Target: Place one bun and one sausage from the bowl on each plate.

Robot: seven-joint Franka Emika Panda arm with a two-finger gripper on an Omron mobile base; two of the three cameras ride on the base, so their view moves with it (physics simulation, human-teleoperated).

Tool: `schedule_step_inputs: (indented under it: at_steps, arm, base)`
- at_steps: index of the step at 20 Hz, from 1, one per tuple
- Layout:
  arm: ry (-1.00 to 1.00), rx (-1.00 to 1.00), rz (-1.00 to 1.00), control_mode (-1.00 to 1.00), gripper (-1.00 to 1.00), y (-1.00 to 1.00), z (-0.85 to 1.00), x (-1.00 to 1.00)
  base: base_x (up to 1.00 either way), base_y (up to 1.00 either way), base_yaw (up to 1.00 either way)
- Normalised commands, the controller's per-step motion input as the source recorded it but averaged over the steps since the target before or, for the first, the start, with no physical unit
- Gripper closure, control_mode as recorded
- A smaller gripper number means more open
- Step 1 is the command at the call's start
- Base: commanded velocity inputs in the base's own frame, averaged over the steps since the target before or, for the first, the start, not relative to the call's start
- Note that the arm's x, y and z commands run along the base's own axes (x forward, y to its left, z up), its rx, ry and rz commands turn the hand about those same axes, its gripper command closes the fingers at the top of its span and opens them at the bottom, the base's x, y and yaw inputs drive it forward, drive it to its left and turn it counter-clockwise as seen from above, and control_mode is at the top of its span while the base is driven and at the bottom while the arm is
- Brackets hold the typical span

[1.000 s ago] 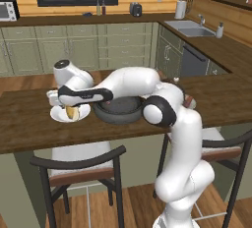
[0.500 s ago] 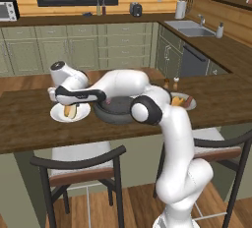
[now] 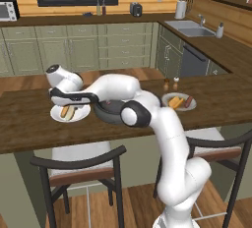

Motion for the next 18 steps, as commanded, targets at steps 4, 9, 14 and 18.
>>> schedule_step_inputs:
  at_steps: [4,9,14,18]
  arm:
    - [0.0,0.04,-0.2,-1.0,1.0,0.0,-0.27,0.59]
    - [0.0,0.06,-0.18,-1.0,-1.0,-0.01,-0.1,0.22]
    - [0.0,0.07,-0.15,-1.0,-1.0,-0.06,-0.02,0.03]
    - [-0.01,0.05,-0.12,-1.0,-1.0,-0.36,-0.03,-0.11]
  base:
    - [0.0,0.0,0.0]
    - [0.0,0.0,0.0]
    - [0.0,0.0,0.0]
    - [0.0,0.0,0.0]
